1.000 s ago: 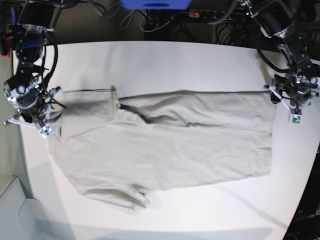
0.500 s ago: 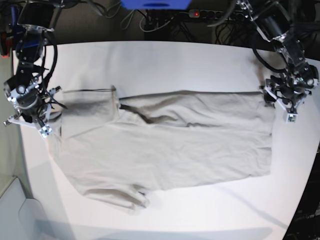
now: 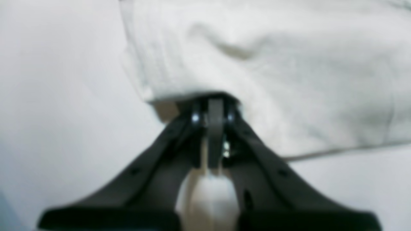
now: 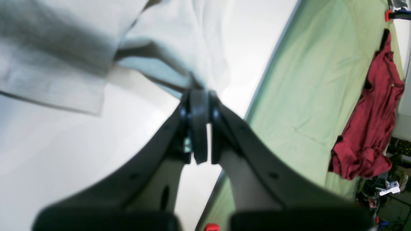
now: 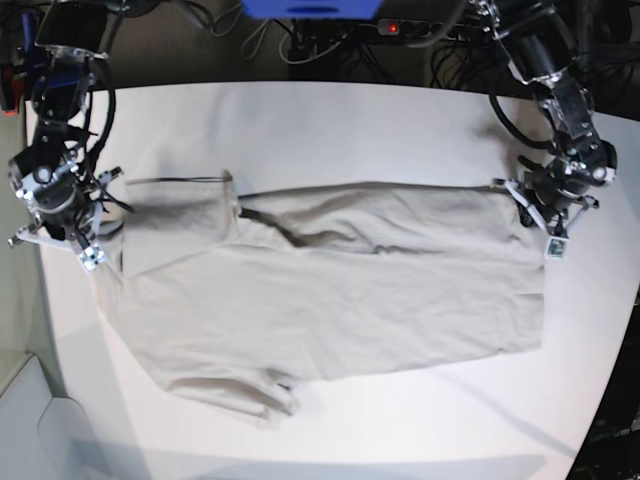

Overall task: Layout the t-shirt on the table in an organized manner, then fold the t-shirt properly
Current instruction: 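Lift the folded edge with both grippers and lay it over toward the hem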

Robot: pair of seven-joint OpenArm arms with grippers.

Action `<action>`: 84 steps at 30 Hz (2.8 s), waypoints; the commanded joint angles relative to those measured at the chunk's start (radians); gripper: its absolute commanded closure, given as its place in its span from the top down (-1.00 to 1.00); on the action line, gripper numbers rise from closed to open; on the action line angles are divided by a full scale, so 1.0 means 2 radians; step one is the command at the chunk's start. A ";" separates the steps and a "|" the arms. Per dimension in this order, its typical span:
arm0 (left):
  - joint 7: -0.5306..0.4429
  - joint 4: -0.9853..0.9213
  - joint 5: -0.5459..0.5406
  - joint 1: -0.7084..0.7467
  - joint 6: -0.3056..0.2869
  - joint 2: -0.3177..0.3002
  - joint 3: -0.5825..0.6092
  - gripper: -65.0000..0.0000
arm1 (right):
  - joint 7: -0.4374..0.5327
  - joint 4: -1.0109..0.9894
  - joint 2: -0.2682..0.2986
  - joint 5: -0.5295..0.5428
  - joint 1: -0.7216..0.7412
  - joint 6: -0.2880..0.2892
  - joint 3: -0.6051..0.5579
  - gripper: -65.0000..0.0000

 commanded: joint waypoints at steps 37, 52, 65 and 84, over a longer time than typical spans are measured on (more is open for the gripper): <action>0.181 0.009 -0.023 -0.152 0.001 -0.077 -0.061 -0.99 | 0.022 -0.138 0.043 -0.004 0.097 -0.005 -0.147 -1.00; 0.185 0.113 -0.026 -0.118 0.001 -0.065 -0.086 -0.99 | 0.033 0.052 0.007 -0.001 0.031 -0.005 -0.020 -1.00; 0.201 0.153 -0.090 -0.069 0.001 -0.065 -0.132 -0.99 | 0.033 0.108 -0.037 0.088 -0.018 -0.005 0.143 -1.00; 0.199 0.161 -0.167 0.078 0.001 -0.053 -0.136 -0.99 | 0.100 0.088 -0.038 0.155 -0.196 -0.005 0.130 -1.00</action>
